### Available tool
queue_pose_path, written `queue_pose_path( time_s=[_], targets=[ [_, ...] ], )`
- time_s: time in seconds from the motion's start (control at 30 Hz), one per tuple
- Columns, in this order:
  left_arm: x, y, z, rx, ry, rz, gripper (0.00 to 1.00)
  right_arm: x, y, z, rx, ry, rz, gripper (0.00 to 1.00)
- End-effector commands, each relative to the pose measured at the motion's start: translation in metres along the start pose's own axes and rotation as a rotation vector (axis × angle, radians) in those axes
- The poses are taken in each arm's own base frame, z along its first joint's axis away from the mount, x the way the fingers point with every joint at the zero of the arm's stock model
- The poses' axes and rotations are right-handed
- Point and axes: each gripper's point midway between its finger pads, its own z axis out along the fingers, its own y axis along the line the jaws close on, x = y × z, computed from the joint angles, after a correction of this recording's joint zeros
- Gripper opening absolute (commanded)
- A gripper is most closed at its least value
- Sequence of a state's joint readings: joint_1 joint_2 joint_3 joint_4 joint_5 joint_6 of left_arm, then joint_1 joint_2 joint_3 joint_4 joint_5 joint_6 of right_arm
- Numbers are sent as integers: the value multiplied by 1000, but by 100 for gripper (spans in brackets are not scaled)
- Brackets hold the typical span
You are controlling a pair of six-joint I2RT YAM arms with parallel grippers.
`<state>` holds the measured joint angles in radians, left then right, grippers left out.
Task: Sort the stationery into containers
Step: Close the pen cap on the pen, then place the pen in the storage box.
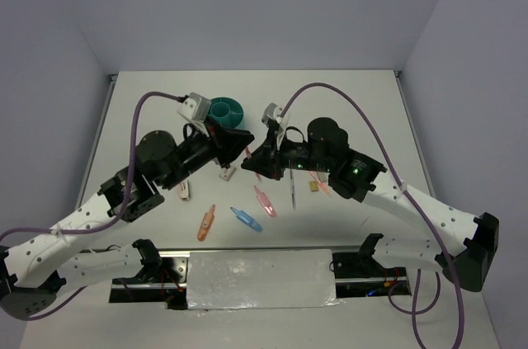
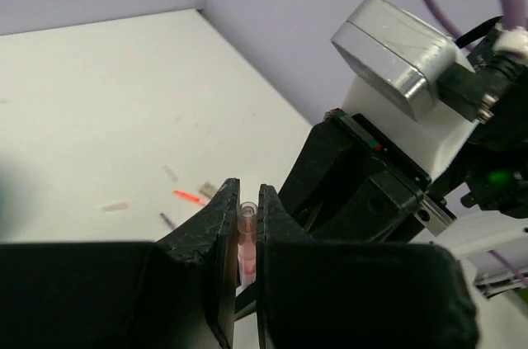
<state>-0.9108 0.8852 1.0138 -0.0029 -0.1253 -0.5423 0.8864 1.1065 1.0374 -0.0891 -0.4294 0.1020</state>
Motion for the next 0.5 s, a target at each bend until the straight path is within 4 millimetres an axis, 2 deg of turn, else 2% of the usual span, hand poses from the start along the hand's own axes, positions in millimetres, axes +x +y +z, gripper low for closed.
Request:
queue_pose_path(
  time_s=[0.0, 0.13, 0.2, 0.23, 0.27, 0.3, 0.33, 0.37, 0.4, 0.43, 0.47],
  targets=[
    [24, -7, -8, 30, 222, 101, 0, -46, -18, -1, 54, -171, -229, 0],
    [20, -3, -3, -23, 233, 70, 0, -59, -24, 1, 81, -191, -238, 1],
    [12, 7, -3, -90, 182, 48, 0, -59, -30, 1, 106, -195, -214, 26],
    [9, 14, -3, -128, 168, 42, 0, -58, -36, 0, 133, -197, -204, 46],
    [6, 20, -3, -171, 152, 37, 0, -55, -40, 0, 151, -187, -191, 56],
    [-7, 28, -3, -236, 108, 17, 0, -46, -47, -1, 174, -160, -164, 65],
    [-4, 36, 0, -283, 121, 20, 0, -42, -54, -4, 198, -154, -151, 83],
    [-9, 42, 1, -326, 108, 14, 0, -39, -66, -10, 234, -151, -142, 90],
    [-20, 46, 2, -364, 79, 11, 0, -24, -72, -11, 247, -132, -90, 100],
    [-22, 62, 6, -447, 64, 22, 0, -23, -75, -20, 265, -145, -78, 100],
    [-26, 69, 9, -480, 55, 30, 0, -21, -85, -30, 304, -159, -63, 100]
  ],
)
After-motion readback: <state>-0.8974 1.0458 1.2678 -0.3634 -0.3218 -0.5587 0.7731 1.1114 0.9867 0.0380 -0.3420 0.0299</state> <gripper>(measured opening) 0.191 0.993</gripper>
